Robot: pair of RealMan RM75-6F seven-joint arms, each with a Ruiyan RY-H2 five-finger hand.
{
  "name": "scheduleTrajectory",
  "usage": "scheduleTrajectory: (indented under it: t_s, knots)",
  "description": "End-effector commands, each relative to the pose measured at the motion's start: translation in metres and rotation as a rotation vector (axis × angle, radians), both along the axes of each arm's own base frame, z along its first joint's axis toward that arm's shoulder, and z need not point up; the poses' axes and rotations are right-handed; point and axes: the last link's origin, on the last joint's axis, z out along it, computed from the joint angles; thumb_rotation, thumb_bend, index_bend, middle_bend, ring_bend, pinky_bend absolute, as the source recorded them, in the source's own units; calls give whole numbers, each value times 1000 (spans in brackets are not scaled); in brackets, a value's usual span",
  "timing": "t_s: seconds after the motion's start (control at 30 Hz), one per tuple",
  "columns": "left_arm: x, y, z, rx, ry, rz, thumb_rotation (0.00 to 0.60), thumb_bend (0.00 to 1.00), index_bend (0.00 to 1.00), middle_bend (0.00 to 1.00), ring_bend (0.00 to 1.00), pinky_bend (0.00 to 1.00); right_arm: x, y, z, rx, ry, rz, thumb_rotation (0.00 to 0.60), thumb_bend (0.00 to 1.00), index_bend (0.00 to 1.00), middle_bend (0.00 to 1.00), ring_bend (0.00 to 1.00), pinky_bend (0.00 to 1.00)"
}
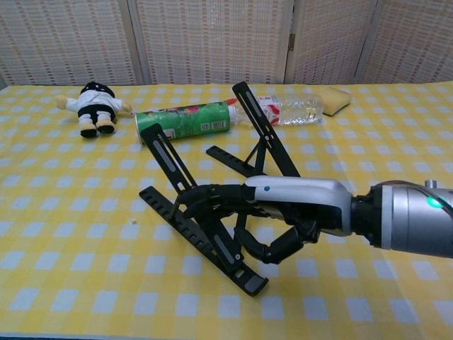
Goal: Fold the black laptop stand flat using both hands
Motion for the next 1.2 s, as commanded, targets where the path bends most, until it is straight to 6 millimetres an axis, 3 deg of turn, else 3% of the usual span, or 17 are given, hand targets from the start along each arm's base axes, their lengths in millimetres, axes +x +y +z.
scheduleTrajectory:
  t_s: [0.03,0.3,0.47,0.53,0.6,0.7,0.9,1.2]
  knots:
    - [-2,0,0,2,-2,4,600,208,34,58,0,0,-12,2,21,-47,-5,-13,600,811,0,122,129,0]
    - [2,0,-2,-4,-6,-11,600,207,34,58,0,0,-73,-2,95,-254,78,-135,600,799,0,122,127,0]
    - [7,2,-7,-21,-8,-21,600,208,34,58,0,0,-100,-17,115,-307,79,-299,600,465,0,111,128,0]
    - [9,3,-9,-25,-10,-26,600,207,34,58,0,0,-103,-23,113,-293,72,-339,577,371,0,97,115,0]
    - [10,4,-9,-27,-9,-30,600,207,34,58,0,0,-107,-30,107,-276,76,-366,518,306,0,77,93,0]
    - [10,4,-8,-26,-6,-27,600,208,34,58,0,0,-110,-42,97,-257,79,-404,455,279,0,47,77,0]
    - [8,3,-7,-27,-5,-17,600,208,34,58,0,0,-109,-64,77,-214,71,-454,450,279,0,39,78,0]
    - [7,5,-9,-34,-3,-15,600,207,34,58,0,0,-97,-80,46,-147,63,-460,449,279,0,39,78,0]
